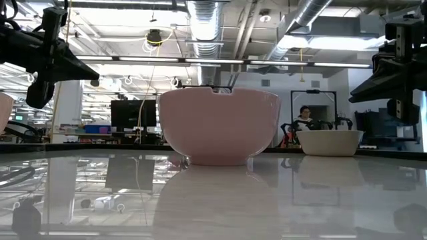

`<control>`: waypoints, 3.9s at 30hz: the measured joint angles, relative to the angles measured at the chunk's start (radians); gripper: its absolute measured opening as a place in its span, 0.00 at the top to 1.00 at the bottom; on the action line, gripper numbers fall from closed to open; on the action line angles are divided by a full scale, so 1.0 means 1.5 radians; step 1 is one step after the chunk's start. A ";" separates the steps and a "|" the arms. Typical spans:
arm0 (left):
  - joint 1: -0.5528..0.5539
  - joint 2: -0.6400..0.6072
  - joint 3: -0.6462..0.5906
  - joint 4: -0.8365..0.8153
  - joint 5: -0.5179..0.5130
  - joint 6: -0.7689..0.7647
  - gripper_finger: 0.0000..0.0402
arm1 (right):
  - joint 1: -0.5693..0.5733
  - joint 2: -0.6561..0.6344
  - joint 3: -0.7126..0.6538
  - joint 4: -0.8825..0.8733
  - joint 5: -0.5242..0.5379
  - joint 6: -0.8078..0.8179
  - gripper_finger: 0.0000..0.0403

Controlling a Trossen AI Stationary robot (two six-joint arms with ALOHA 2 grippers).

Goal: Nest bowls inside each other
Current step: Stack the orange bowl on top of the pink bowl

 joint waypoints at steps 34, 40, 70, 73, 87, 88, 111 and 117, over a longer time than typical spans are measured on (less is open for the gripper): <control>0.000 0.000 0.001 0.307 -0.003 0.394 0.96 | -0.045 0.000 0.027 0.271 0.017 -0.356 0.88; 0.000 0.003 0.013 0.369 -0.002 0.474 0.89 | -0.078 0.043 0.118 0.273 -0.016 -0.427 0.83; 0.000 0.195 0.173 0.364 -0.009 0.616 0.80 | -0.076 0.884 0.640 0.410 -0.471 -0.586 0.83; 0.000 0.194 0.173 0.364 -0.010 0.616 0.80 | -0.066 0.956 0.709 0.408 -0.503 -0.615 0.83; 0.000 0.195 0.173 0.364 -0.001 0.592 0.80 | -0.071 1.227 0.944 0.407 -0.590 -0.664 0.68; 0.000 0.195 0.173 0.364 -0.001 0.592 0.80 | -0.072 1.241 0.956 0.407 -0.591 -0.663 0.65; 0.000 0.194 0.173 0.367 0.000 0.581 0.80 | -0.042 1.488 1.210 0.239 -0.613 -0.940 0.55; 0.000 0.195 0.173 0.367 -0.002 0.580 0.80 | -0.040 1.497 1.220 0.221 -0.596 -1.029 0.55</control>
